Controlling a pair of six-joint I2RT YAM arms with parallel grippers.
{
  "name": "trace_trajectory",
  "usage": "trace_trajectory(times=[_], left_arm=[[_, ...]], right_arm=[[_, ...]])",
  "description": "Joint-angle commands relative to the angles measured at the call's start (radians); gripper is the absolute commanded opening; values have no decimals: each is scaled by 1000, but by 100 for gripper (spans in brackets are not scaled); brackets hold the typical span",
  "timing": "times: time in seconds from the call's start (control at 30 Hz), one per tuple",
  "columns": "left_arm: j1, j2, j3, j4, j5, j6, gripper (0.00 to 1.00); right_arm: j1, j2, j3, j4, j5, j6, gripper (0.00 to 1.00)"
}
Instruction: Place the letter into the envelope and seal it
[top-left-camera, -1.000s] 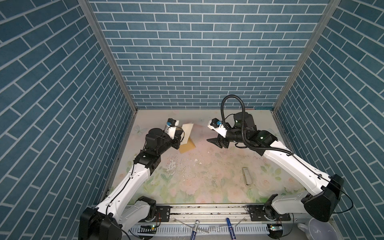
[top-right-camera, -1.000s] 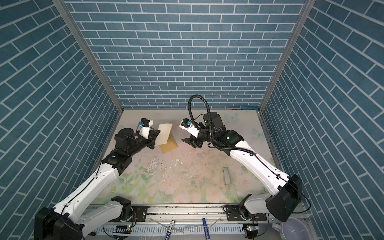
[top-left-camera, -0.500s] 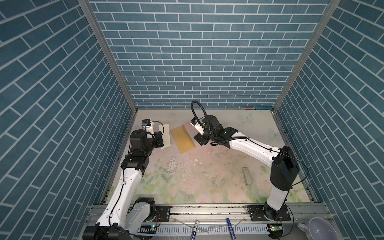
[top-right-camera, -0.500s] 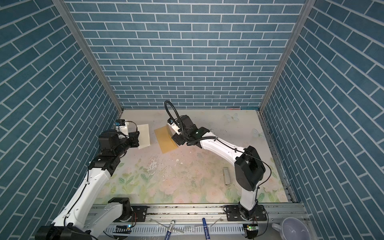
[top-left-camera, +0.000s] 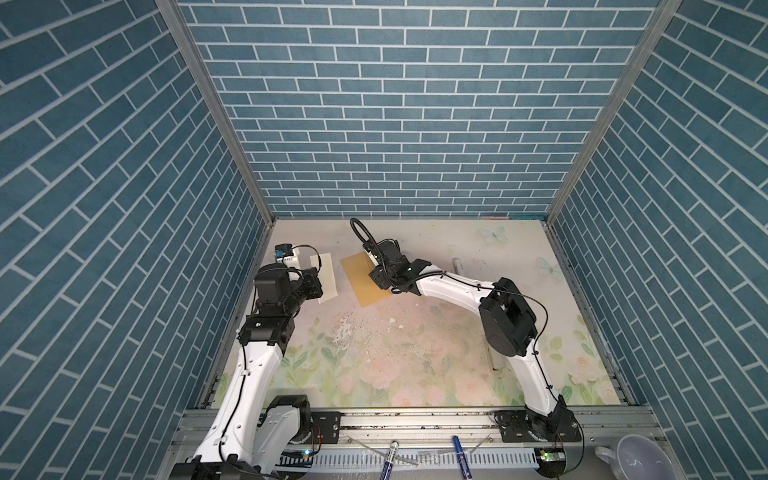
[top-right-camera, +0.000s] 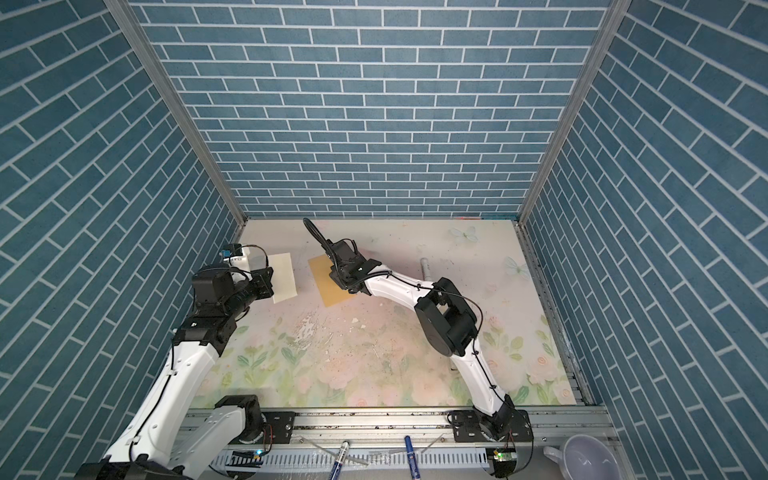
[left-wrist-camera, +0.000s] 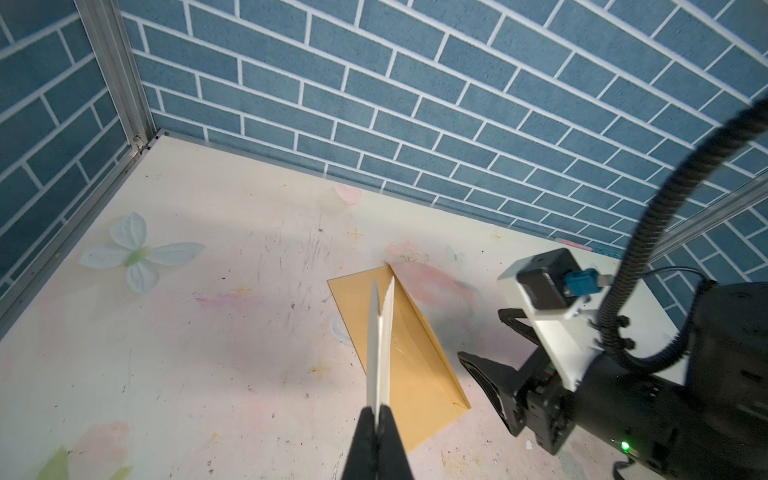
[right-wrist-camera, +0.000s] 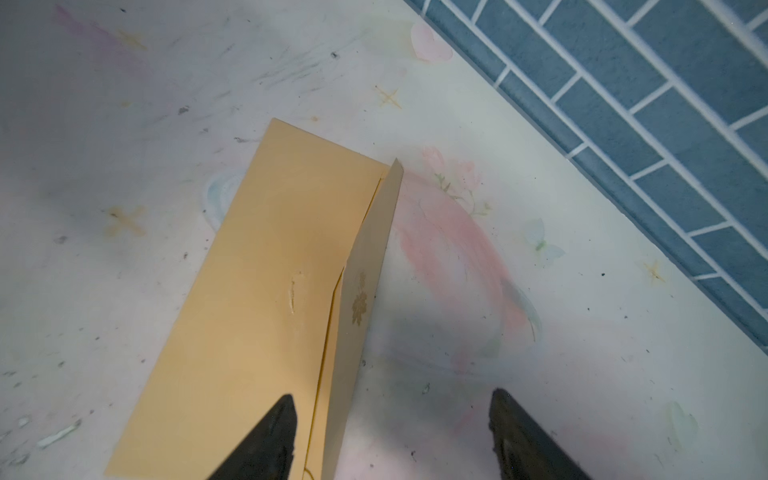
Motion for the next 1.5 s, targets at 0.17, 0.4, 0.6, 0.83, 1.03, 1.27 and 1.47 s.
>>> trace_trajectory(times=[0.17, 0.4, 0.6, 0.83, 1.03, 1.27, 1.47], left_arm=[[6, -13, -24, 12, 17, -14, 0], [6, -14, -27, 25, 26, -21, 0], [6, -12, -53, 39, 32, -31, 0], [7, -2, -66, 64, 52, -49, 0], [6, -8, -78, 112, 95, -49, 0], [6, -5, -84, 185, 176, -66, 0], [-6, 10, -94, 258, 235, -121, 0]], right_arm=[[8, 154, 184, -32, 57, 50, 66], [7, 238, 284, -78, 80, 70, 43], [7, 264, 326, -106, 75, 95, 24], [4, 240, 328, -122, 111, 112, 6], [-19, 109, 203, -116, 128, 203, 2], [-55, -173, -113, -35, 99, 342, 0], [-106, -400, -411, 88, -48, 524, 0]])
